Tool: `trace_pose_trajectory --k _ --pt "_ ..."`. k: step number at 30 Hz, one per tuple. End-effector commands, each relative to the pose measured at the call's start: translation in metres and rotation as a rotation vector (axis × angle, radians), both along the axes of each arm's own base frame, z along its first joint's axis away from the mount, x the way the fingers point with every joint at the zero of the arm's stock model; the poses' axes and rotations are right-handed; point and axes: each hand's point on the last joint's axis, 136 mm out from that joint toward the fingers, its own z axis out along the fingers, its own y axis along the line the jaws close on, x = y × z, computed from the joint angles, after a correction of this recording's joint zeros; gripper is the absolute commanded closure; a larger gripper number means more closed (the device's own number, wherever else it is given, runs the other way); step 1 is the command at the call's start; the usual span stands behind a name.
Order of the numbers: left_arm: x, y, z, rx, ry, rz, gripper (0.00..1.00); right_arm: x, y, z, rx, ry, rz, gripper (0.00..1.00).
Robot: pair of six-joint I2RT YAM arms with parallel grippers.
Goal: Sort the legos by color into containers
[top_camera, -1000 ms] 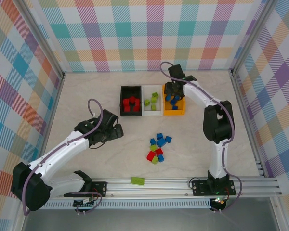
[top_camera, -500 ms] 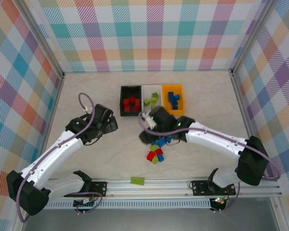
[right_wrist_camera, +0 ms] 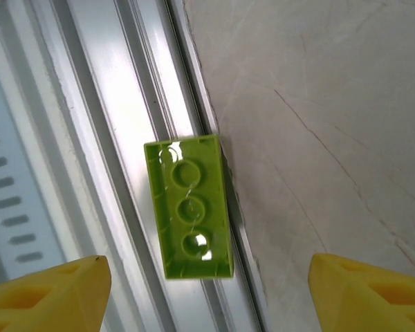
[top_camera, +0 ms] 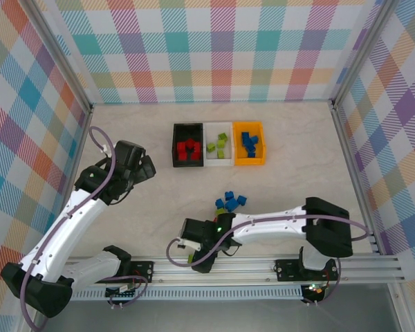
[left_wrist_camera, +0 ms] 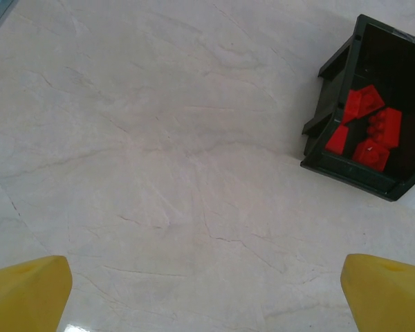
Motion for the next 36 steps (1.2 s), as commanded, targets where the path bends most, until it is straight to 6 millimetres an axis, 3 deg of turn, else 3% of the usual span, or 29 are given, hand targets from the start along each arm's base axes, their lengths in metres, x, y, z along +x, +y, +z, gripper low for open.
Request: trace_pose_trajectory --k 1,7,16,20,26,29,36 --pt "0.000 0.001 -0.002 0.000 0.031 -0.014 0.00 0.007 0.010 -0.006 -0.025 -0.107 0.051 0.24" --pt "0.003 -0.002 -0.008 -0.016 0.050 -0.027 0.00 0.016 0.017 -0.015 -0.060 -0.240 0.081 0.22" --pt "0.002 -0.001 -0.010 -0.029 0.051 -0.026 0.00 0.002 0.018 -0.036 -0.078 -0.164 0.105 0.26" --pt "0.003 -0.003 -0.011 -0.037 0.056 -0.026 0.00 0.008 0.014 -0.045 -0.101 -0.197 0.101 0.35" --pt "0.004 -0.002 -0.010 -0.039 0.054 -0.021 0.00 0.009 0.013 -0.043 -0.082 -0.208 0.107 0.57" --pt "0.004 -0.004 -0.011 -0.043 0.060 -0.024 0.00 0.011 0.016 -0.042 -0.064 -0.215 0.100 0.63" --pt "0.005 -0.006 -0.014 -0.052 0.066 -0.025 0.00 0.034 0.024 -0.017 0.045 -0.231 -0.004 0.73"
